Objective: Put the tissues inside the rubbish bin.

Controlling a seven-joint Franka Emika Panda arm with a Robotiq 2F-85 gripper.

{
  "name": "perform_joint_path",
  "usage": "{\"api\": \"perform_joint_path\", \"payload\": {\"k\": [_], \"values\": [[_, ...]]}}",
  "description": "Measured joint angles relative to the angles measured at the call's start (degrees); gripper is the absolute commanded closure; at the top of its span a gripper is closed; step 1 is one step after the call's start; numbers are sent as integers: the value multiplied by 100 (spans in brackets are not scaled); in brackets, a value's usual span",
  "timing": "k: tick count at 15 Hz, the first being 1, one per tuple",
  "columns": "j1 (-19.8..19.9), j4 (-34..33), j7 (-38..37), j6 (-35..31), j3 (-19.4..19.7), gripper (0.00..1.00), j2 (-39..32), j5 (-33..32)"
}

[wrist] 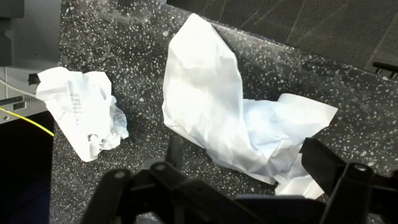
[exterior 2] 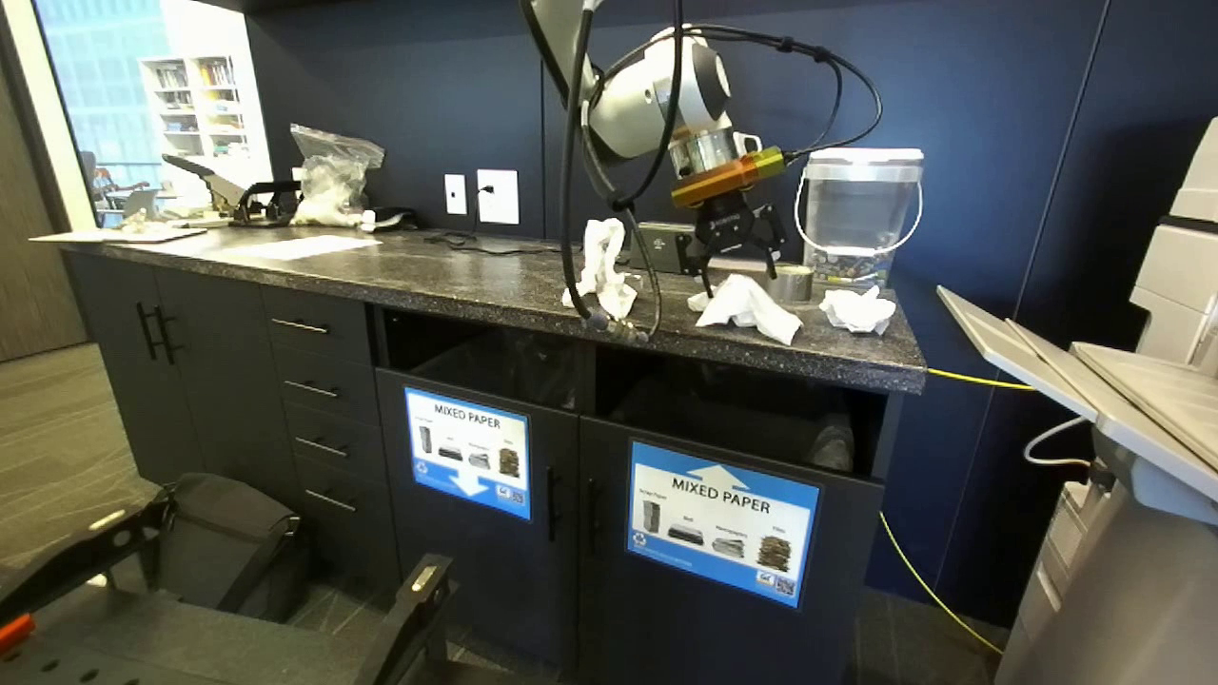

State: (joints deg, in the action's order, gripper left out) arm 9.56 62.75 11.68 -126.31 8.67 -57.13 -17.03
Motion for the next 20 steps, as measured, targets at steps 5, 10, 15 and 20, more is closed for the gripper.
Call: {"api": "perform_joint_path", "payload": {"k": [5,10,15,20], "values": [[105,-396,147,189,-52,0,-241,118],[190,-664,276,340,-127,42,-407,240],[258,-888,353,503,-197,79,-523,338],[380,-1079,396,723,-296,81,-599,616]]}}
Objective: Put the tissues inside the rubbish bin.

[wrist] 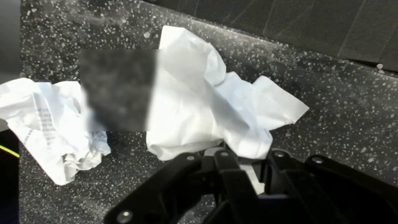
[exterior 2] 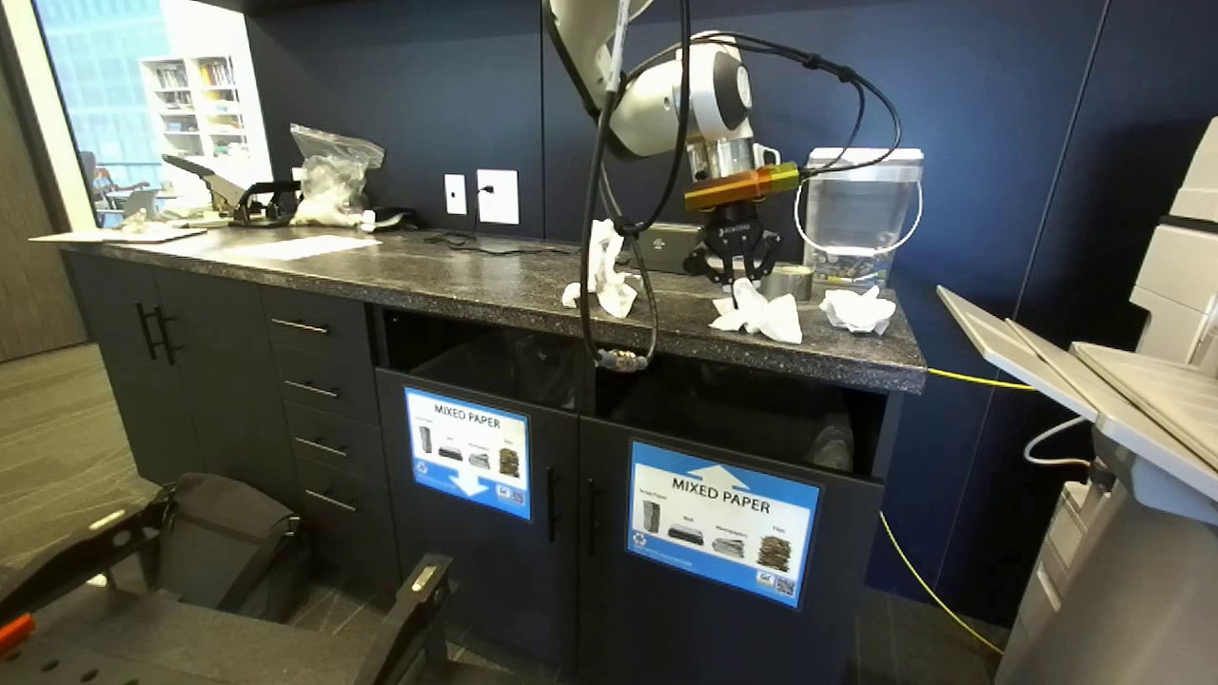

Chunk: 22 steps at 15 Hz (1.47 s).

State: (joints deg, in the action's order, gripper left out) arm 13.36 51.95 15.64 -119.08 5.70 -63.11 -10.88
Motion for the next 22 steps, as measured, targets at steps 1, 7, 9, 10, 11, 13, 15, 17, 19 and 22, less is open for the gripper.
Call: {"api": "perform_joint_path", "payload": {"k": [1,7,9,10,11,13,15,17,19,22], "values": [[31,-22,3,50,-26,79,-2,70],[149,-42,-23,395,-220,79,43,417],[151,49,-32,407,-271,79,104,496],[151,150,-42,402,-299,80,171,533],[152,291,-51,380,-328,79,254,569],[156,722,-73,231,-390,78,499,631],[169,1235,-78,-45,-440,80,777,725],[184,1745,-78,-357,-464,81,1041,834],[191,2255,-71,-662,-465,80,1293,966],[202,3046,-4,-1119,-487,79,1660,1129]]}}
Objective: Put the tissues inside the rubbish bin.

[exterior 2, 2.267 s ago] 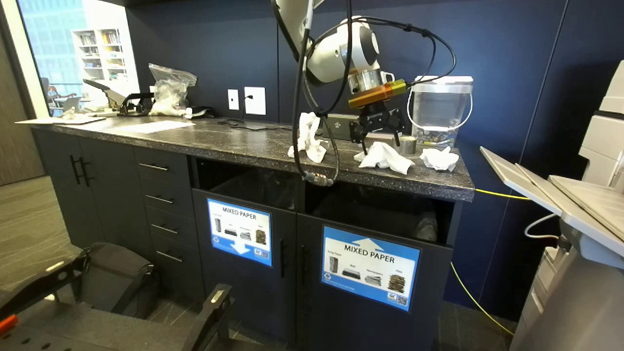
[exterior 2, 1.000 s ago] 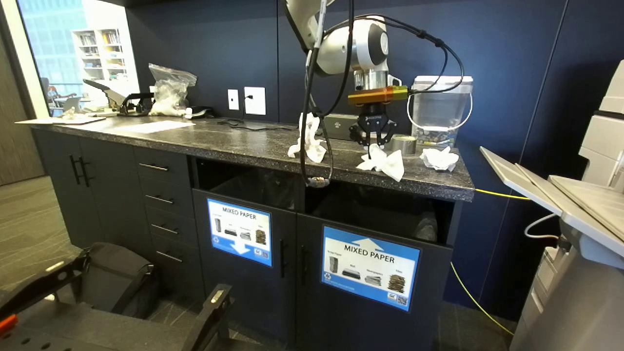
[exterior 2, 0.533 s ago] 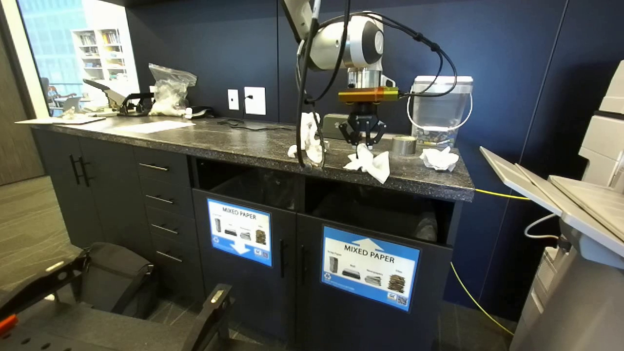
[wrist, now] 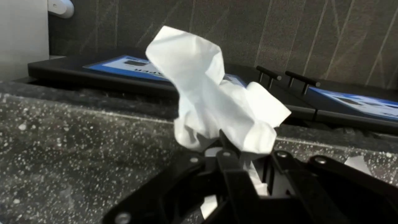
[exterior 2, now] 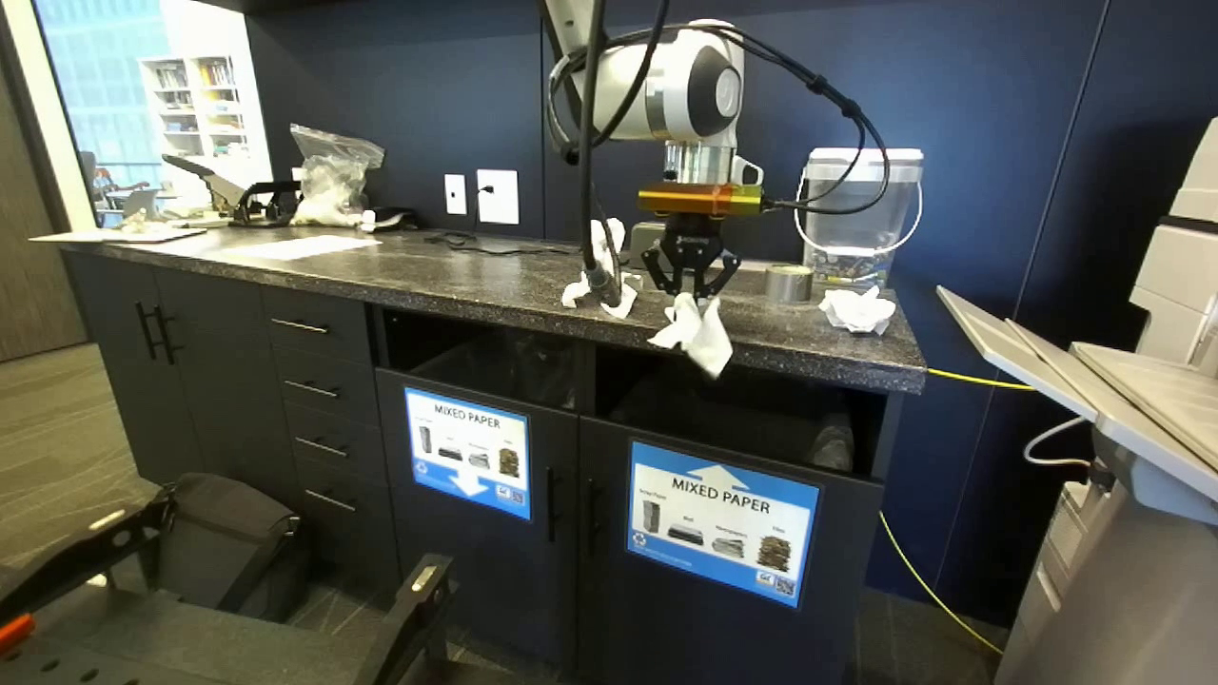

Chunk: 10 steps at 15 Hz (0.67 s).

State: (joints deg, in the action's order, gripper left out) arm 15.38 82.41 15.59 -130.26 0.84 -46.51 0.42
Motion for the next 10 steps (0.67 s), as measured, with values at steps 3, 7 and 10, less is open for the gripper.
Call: {"api": "perform_joint_path", "payload": {"k": [3,7,10], "values": [[13,858,106,-470,-31,80,337,97],[64,2061,350,-1635,-144,80,745,132],[208,2957,580,-2772,-395,80,928,179]]}}
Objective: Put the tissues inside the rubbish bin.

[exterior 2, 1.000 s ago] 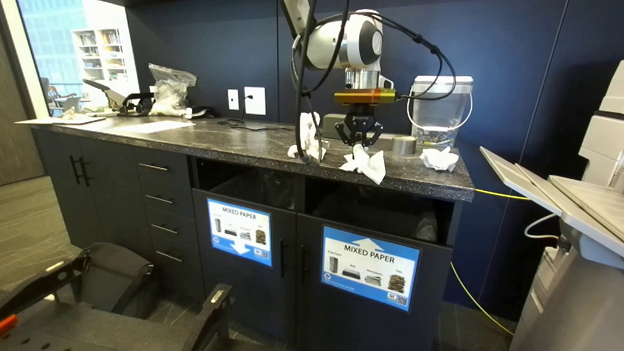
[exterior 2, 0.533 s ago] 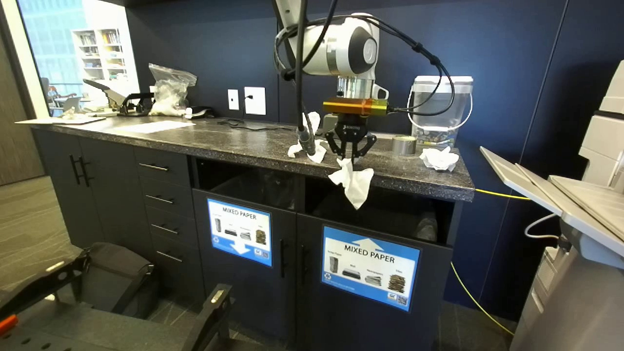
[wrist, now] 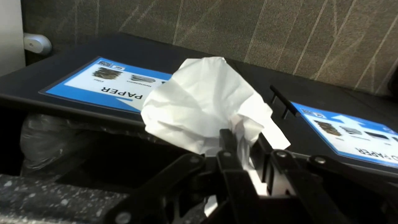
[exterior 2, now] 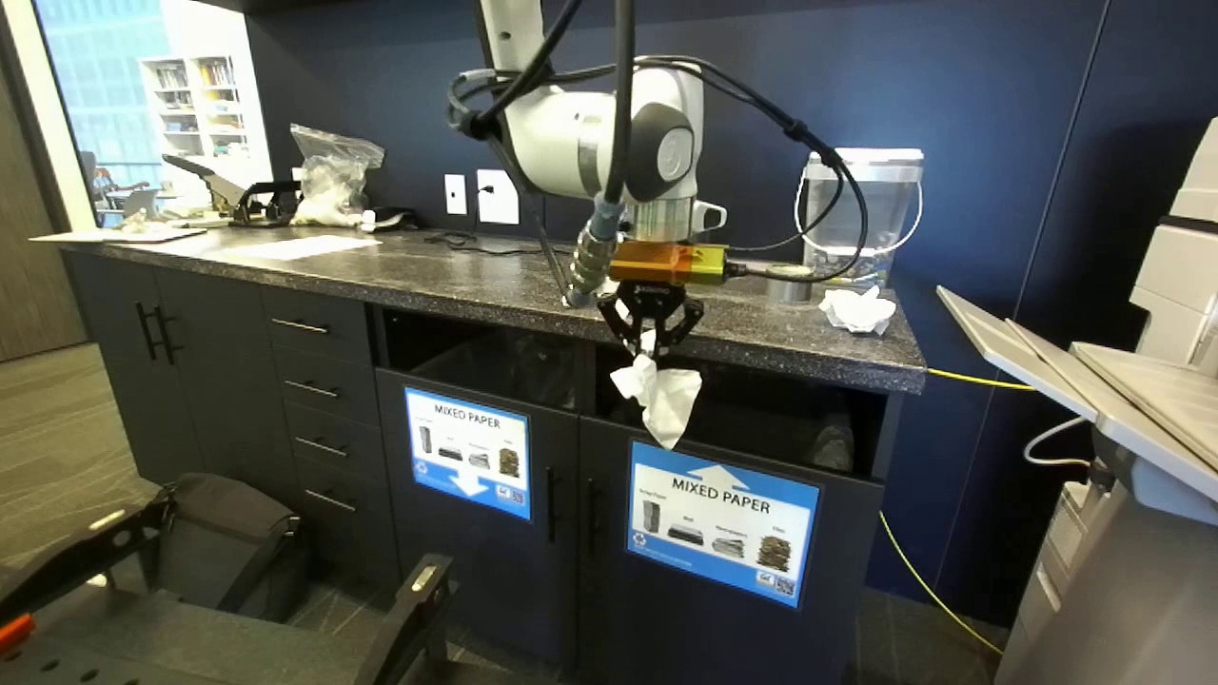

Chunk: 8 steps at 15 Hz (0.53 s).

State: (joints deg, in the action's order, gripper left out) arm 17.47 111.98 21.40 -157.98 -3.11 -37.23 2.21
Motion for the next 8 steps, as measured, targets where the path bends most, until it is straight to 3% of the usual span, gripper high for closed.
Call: {"api": "perform_joint_path", "payload": {"k": [4,8], "values": [[313,657,266,-1039,-455,80,-75,1],[698,794,421,-1967,-910,80,-390,-115]]}}
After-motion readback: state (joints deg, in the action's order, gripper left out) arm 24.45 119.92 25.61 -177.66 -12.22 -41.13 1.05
